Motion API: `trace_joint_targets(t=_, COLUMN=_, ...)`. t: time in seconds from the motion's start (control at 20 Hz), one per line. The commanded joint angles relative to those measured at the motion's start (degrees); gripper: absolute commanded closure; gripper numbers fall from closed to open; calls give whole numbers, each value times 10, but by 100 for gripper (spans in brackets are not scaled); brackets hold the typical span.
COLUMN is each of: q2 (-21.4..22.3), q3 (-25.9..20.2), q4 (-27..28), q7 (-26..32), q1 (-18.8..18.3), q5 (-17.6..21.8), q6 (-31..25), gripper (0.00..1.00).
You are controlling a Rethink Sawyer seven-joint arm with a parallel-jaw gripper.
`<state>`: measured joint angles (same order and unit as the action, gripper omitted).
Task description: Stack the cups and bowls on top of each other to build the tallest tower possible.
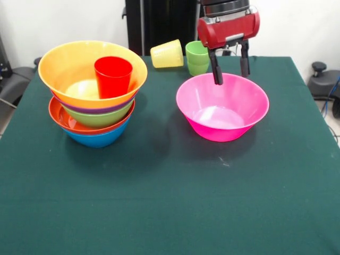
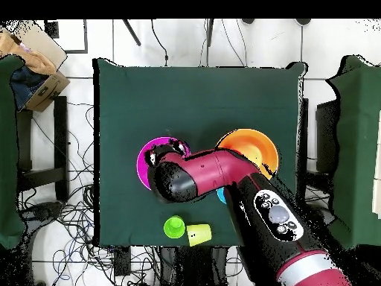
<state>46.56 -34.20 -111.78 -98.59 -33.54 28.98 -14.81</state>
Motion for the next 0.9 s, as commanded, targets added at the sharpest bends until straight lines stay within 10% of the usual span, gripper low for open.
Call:
trace_joint_targets(t=0.05, q2=-17, q3=0, q4=-27, q7=0, q1=24, q5=49, q6=-4, gripper=0)
trace_joint_targets(t=0.9, q2=-31, q3=37, q4=-26, q7=-18, q1=61, q5=70, q6=32, gripper=0)
